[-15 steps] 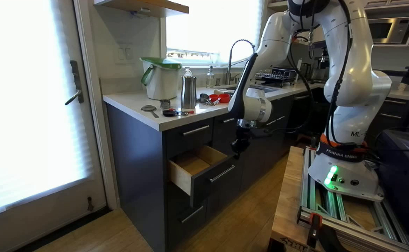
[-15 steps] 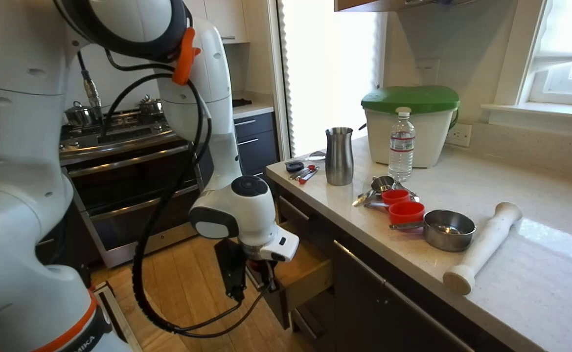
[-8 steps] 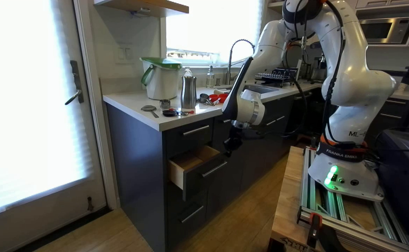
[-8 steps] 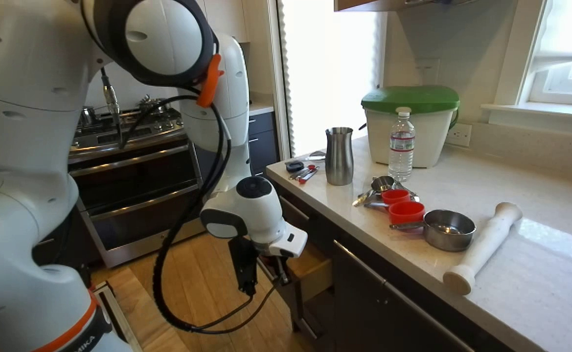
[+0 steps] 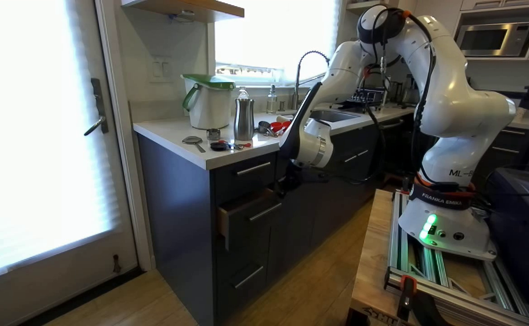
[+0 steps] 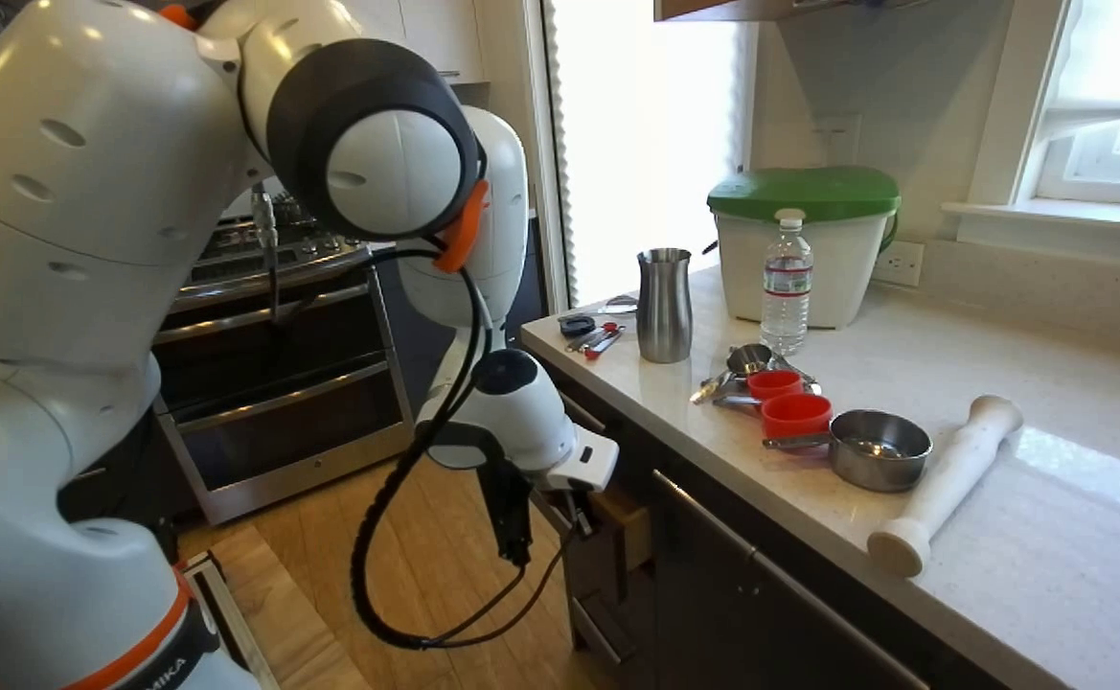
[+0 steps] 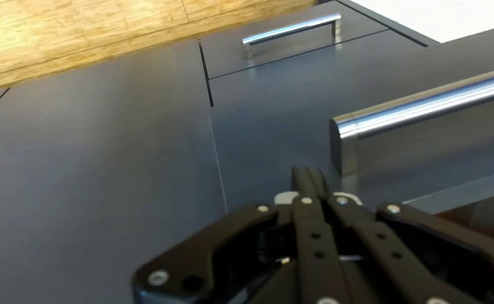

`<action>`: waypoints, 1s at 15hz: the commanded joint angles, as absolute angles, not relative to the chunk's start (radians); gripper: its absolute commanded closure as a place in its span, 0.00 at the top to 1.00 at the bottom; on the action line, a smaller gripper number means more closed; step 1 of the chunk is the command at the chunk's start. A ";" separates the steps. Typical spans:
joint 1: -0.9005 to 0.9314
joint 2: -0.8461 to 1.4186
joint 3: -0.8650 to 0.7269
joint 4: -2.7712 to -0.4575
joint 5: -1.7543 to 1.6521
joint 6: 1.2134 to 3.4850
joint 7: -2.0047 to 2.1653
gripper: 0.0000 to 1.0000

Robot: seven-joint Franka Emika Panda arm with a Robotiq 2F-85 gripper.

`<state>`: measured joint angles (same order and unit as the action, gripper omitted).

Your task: Close the open drawer fully

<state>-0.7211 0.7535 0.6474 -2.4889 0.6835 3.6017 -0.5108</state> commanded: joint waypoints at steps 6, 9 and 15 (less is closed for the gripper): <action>-0.648 0.816 0.495 -2.394 0.244 3.618 -0.108 0.00; -0.600 0.810 0.412 -2.384 0.092 3.616 0.059 0.00; -0.572 0.816 0.340 -2.377 -0.017 3.671 0.230 0.00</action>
